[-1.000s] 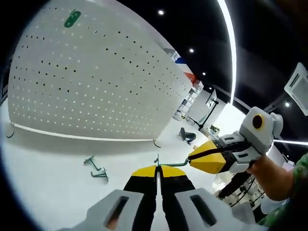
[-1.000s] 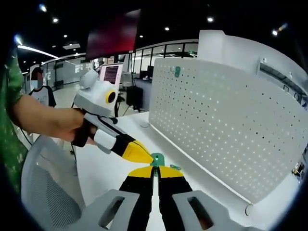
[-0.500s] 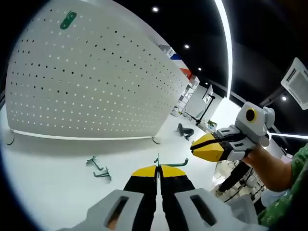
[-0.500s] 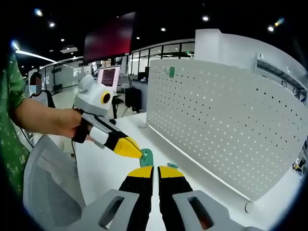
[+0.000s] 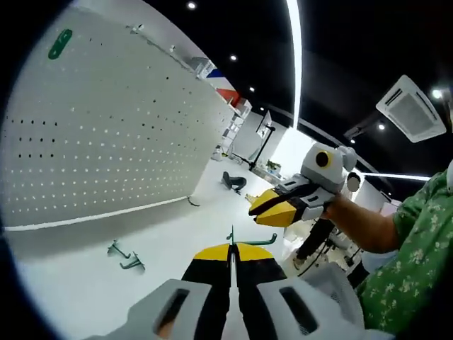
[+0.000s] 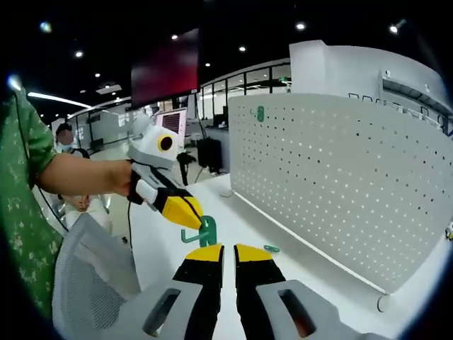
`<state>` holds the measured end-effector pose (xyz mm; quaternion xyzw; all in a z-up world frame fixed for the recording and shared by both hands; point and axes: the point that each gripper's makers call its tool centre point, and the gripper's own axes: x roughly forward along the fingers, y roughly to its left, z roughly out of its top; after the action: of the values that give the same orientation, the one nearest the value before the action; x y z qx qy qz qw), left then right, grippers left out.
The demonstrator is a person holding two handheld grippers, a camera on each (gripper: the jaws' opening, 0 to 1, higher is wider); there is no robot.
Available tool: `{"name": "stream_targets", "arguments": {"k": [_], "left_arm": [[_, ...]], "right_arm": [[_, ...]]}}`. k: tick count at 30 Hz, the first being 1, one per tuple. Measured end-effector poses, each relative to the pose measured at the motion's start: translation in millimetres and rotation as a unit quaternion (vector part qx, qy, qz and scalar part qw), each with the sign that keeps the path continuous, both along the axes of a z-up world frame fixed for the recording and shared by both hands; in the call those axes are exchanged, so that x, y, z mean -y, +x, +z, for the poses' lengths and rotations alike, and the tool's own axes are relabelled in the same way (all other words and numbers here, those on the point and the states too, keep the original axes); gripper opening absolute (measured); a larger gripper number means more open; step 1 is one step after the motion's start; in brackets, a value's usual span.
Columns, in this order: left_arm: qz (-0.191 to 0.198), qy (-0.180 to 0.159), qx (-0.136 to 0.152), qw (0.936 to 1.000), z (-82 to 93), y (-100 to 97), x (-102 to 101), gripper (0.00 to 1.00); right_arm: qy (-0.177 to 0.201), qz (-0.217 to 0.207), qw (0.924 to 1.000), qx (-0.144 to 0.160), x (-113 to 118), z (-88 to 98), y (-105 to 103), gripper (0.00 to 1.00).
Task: Insert the hook assembly into the mounting plate slot until the hook locks in place.
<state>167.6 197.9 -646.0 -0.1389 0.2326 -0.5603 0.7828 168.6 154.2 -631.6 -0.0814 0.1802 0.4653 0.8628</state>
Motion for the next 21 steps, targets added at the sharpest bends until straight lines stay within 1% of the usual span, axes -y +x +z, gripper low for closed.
{"name": "stream_targets", "arguments": {"k": [3, 6, 8, 11, 13, 17, 21], "left_arm": [[-0.026, -0.007, 0.002, 0.9996, 6.1, -6.8, 2, 0.02], [-0.051, -0.002, 0.012, 0.9986, 9.1, -13.0, 3, 0.02], [-0.064, -0.004, 0.016, 0.9978, 12.6, -16.0, 2, 0.02], [-0.097, -0.009, 0.025, 0.9950, 20.0, -25.7, 4, 0.02], [-0.114, -0.004, 0.031, 0.9930, 22.2, -30.9, 5, 0.02], [-0.143, 0.004, 0.042, 0.9888, 28.1, -40.7, 6, 0.02], [-0.159, 0.010, 0.051, 0.9860, 32.8, -46.4, 6, 0.02]], "right_arm": [[0.014, 0.012, 0.9998, -0.004, -4, 5.6, -5, 0.05], [0.025, 0.029, 0.9992, -0.011, -7, 11.1, -11, 0.05], [0.028, 0.049, 0.9983, -0.014, -11, 13.9, -19, 0.05], [0.022, 0.076, 0.9967, -0.019, -17, 15.1, -29, 0.05], [0.017, 0.086, 0.9960, -0.018, -20, 16.8, -34, 0.05], [0.032, 0.106, 0.9936, -0.024, -26, 25.9, -42, 0.05], [0.038, 0.123, 0.9914, -0.026, -32, 32.2, -48, 0.05]]}}
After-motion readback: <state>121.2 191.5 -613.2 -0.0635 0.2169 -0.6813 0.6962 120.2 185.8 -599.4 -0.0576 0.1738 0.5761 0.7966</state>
